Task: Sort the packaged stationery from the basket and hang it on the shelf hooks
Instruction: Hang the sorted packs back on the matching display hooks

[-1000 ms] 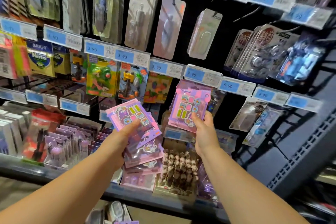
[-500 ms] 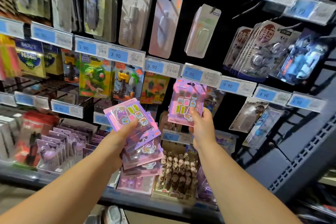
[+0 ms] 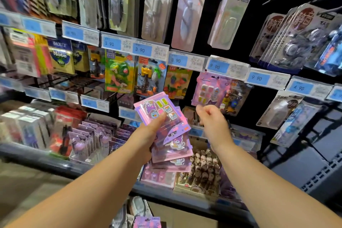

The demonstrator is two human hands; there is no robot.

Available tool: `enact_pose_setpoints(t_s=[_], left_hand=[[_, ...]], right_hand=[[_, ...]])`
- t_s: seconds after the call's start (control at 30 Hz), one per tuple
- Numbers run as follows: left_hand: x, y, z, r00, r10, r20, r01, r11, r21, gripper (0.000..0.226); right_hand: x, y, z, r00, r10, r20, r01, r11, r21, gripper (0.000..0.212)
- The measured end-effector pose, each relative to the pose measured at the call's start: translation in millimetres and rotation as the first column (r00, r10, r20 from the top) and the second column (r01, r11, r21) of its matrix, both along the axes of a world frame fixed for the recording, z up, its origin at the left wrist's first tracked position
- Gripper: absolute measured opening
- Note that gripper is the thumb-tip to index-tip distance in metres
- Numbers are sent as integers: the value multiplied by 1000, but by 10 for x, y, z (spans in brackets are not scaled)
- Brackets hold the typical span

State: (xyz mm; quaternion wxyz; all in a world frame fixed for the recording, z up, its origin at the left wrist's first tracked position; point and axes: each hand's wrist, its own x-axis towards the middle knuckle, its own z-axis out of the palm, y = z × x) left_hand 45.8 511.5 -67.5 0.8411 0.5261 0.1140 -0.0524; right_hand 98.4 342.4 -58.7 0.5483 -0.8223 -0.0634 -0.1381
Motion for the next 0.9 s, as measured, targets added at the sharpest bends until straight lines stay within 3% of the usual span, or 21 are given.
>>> enact_pose_setpoints(t_s=[0.1,0.3,0.5,0.6,0.67,0.7,0.8,0.9], left_hand=[[25,15,-47,998,-8,68,8,1000,11,23],[-81,53,-73,995,-59,80,54,997,59,26],[-98,97,-131,989,-98,110,73,974,216,78],[26,153,-339,991,-132,34,121,966,230,80],[-17,173,-298,990,-138,1,134,963,234,85],[-42,175,-274,988,-157,7,152,961,232,82],[-63,206,-286,986,-168,21,160,962,220,45],[-40,267,-331,988,-149,27,141,968,206,50]], right_hand=[[-136,188,-12,959,250,-133,-256,966,-34,38],[-205,265,-76,975,155,-161,-184,965,-185,39],[-149,280,-128,947,173,-271,-129,977,172,36],[-124,240,-132,938,135,-321,-21,942,335,9],[-130,227,-112,924,135,-359,42,895,443,8],[-130,220,-100,920,116,-375,74,887,456,11],[-112,166,-59,924,90,-371,112,865,489,17],[-71,95,-72,937,61,-344,128,856,502,18]])
